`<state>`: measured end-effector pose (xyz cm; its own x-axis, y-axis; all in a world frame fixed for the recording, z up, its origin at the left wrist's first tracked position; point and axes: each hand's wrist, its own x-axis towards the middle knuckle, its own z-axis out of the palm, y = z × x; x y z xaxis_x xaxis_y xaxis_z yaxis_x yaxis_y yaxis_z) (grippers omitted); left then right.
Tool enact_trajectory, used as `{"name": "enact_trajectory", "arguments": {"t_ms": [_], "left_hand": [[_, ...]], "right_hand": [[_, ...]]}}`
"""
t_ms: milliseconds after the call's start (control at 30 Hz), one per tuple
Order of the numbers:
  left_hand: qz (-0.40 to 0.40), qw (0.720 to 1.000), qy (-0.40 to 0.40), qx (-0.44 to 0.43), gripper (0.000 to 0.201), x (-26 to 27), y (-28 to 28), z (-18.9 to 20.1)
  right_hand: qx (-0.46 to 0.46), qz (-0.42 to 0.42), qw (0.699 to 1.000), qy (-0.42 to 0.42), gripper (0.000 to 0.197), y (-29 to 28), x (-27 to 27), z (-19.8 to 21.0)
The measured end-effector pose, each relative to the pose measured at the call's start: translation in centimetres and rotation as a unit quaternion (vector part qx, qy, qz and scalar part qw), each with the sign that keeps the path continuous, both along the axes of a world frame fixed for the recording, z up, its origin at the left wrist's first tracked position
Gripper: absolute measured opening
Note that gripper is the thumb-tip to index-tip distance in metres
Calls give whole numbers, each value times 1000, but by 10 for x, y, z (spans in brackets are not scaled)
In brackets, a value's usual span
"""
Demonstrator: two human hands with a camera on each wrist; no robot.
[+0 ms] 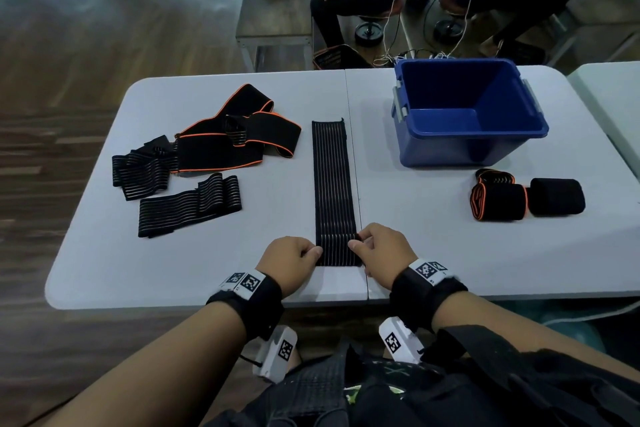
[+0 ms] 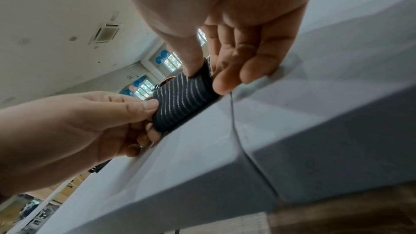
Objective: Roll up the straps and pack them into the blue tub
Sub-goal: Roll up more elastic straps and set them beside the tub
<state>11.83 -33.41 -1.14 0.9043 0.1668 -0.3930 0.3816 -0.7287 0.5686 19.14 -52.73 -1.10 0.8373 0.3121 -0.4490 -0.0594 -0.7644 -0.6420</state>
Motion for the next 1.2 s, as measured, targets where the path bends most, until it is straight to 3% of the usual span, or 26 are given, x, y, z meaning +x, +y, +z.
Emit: {"name": "enact_trajectory", "arguments": {"t_ms": [133, 233, 333, 433, 667, 800, 1000, 1133, 1200], "left_hand": [[41, 999, 8, -24, 35, 2, 3, -1], [26, 999, 13, -13, 31, 3, 4, 0], [29, 999, -9, -15, 14, 2, 2, 0], [25, 998, -46, -38, 26, -2, 5, -4], [-52, 994, -95, 8, 18, -11, 8, -11], [-89, 993, -73, -6, 32, -15, 13, -14], [-78, 995, -64, -3, 52, -17, 11, -16], [-28, 996, -79, -12, 30, -17, 8, -17], [-8, 998, -69, -8, 19, -14, 5, -14]], "right_hand": [[-3, -6, 1000, -2, 23, 1, 2, -3], [-15, 18, 1000, -17, 21, 1, 1, -2], [-10, 36, 999, -34, 17, 1, 1, 0], [-17, 58, 997, -52, 16, 0, -2, 1], [-89, 193, 975, -60, 60, -11, -5, 5], [-90, 214, 971, -58, 68, -16, -2, 3], [-31, 185, 980, -64, 61, -24, -6, -2], [-29, 159, 985, -53, 36, -18, -5, 5], [-31, 132, 990, -47, 37, -14, -5, 9]]}}
